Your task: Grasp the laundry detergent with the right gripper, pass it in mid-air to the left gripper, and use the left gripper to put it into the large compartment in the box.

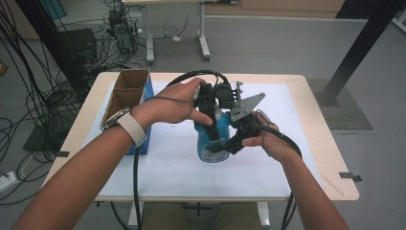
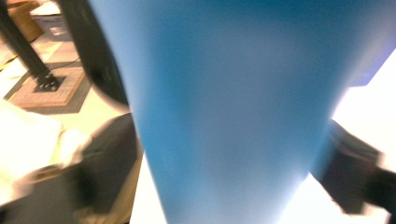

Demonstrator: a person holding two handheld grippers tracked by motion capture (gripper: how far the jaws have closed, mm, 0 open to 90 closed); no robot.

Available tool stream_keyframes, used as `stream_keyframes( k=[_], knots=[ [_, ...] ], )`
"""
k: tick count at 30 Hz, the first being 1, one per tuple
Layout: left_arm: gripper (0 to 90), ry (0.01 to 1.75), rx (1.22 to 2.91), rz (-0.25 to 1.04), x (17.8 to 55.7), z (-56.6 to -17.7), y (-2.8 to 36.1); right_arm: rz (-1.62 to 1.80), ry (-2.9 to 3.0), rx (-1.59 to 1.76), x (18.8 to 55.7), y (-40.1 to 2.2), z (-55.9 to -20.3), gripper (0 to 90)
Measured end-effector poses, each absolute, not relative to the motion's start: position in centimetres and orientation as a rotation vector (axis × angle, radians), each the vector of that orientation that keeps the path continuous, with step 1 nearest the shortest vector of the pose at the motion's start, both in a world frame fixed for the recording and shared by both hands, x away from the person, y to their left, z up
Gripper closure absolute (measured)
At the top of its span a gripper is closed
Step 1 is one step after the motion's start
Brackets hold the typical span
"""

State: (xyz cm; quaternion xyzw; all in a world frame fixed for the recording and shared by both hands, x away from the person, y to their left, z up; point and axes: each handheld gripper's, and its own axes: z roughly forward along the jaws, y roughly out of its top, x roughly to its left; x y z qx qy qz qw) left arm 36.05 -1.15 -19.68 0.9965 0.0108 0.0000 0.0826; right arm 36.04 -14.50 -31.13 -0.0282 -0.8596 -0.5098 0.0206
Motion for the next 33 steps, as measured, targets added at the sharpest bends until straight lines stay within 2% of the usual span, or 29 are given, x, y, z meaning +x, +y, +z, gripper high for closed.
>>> stream_keyframes(
  k=[4,11,20,33],
  knots=[
    [37.4,0.053,2.978,0.007,36.2,-19.6,-1.0,-1.51,-2.72,-0.179,35.9,-16.7,-31.6,7.5],
    [37.3,0.127,2.994,0.044,36.3,-19.1,-0.7,-1.4,-2.84,-0.292,36.1,-19.9,-30.7,7.5],
    [37.3,0.295,2.96,0.118,36.6,-17.3,-0.1,-1.168,-2.969,-0.402,36.5,-23.0,-30.2,7.5],
    [37.2,0.545,2.92,0.174,37.4,-15.3,0.5,-1.06,-3.013,-0.491,36.8,-25.9,-29.5,7.7]
  ],
)
